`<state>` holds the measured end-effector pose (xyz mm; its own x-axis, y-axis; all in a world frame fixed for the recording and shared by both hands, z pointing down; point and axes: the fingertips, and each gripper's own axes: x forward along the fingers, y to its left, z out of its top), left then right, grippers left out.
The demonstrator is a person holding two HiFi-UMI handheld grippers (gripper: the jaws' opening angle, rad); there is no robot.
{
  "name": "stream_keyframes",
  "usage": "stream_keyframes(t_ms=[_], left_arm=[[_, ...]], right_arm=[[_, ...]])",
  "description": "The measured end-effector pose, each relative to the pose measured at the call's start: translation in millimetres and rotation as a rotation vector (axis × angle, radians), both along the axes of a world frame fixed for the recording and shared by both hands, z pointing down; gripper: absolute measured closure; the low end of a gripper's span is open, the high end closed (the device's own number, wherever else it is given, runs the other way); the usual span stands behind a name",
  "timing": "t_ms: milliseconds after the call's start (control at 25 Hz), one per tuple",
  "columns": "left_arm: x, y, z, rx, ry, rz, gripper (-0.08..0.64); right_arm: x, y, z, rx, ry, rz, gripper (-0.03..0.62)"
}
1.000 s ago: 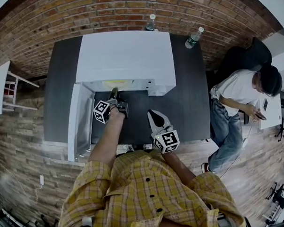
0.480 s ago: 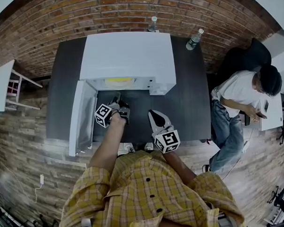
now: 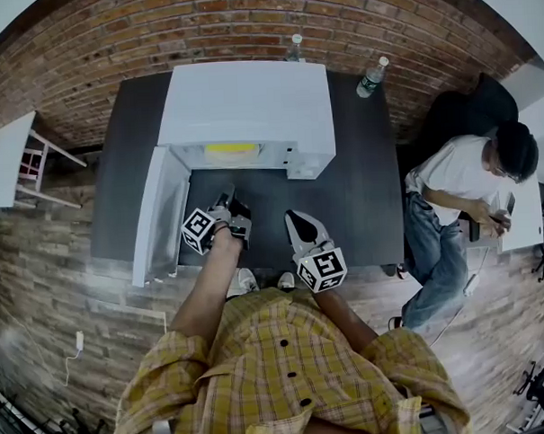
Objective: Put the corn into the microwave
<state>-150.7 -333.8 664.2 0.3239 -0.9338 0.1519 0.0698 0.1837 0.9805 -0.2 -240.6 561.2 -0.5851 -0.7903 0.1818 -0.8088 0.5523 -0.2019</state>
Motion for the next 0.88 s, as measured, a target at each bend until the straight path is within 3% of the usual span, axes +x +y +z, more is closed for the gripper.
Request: stream_keyframes(t_ms=[360,520,720,880], left_arm=[[14,31,-52,0.18,-0.097,0.087,0.565],[20,48,-68,0.243,-0.188,0.14,0.565],[27,70,-75,0.262,-0.331,0.21,0.565],[32,82,-93,0.332,-0.485,0.265,0.565]], right_arm=[[2,12,-4,-0.011,-0.028,0.002,0.591],[-1,15,-8,-0.01,-0.048,-0.017,0.589],[-6,17,-14,0.004,-0.057,-0.036,0.589],[-7,16,-17,0.007,-0.069,-0.045,0.589]])
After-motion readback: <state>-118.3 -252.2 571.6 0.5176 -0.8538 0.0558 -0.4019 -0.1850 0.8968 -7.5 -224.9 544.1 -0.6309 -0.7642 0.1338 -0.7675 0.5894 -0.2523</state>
